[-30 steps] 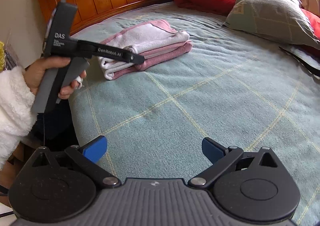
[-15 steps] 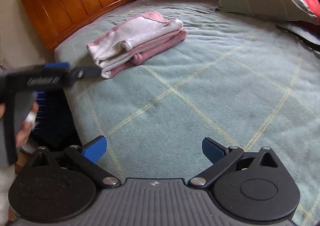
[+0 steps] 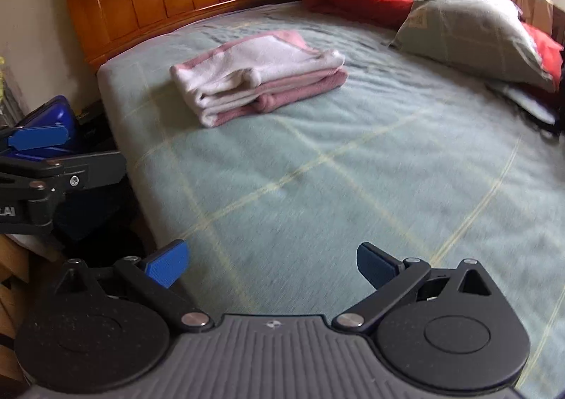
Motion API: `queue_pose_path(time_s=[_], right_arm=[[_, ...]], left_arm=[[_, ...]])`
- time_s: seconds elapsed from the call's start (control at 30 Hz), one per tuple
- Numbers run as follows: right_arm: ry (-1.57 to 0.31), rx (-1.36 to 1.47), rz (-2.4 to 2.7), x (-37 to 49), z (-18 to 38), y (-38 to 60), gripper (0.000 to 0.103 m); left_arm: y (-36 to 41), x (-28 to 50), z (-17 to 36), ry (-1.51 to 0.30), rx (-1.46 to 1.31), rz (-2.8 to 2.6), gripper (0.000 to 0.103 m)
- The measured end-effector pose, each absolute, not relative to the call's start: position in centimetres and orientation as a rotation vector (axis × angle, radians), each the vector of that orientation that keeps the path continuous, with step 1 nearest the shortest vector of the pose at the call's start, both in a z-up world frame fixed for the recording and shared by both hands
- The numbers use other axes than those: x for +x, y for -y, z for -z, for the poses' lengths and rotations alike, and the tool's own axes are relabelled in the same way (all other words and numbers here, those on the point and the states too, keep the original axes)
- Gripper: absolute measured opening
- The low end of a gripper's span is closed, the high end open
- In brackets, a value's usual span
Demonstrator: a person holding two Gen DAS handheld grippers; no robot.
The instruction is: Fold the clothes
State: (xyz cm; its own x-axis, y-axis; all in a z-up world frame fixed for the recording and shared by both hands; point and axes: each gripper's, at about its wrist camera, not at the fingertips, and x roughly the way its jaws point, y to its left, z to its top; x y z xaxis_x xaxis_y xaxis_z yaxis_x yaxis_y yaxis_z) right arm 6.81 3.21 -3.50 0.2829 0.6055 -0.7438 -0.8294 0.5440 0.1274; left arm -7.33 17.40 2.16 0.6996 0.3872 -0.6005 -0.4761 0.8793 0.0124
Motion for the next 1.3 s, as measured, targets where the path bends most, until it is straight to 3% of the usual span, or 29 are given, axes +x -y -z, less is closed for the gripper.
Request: queue_pose_path(time_s=[1.3], right_arm=[[-0.811,-0.261,-0.970,5.4,2.9,-0.9,0.103]], left_arm=[[-14.7,-8.2,-2.0,-0.623,-0.161,-0.477,0.102]])
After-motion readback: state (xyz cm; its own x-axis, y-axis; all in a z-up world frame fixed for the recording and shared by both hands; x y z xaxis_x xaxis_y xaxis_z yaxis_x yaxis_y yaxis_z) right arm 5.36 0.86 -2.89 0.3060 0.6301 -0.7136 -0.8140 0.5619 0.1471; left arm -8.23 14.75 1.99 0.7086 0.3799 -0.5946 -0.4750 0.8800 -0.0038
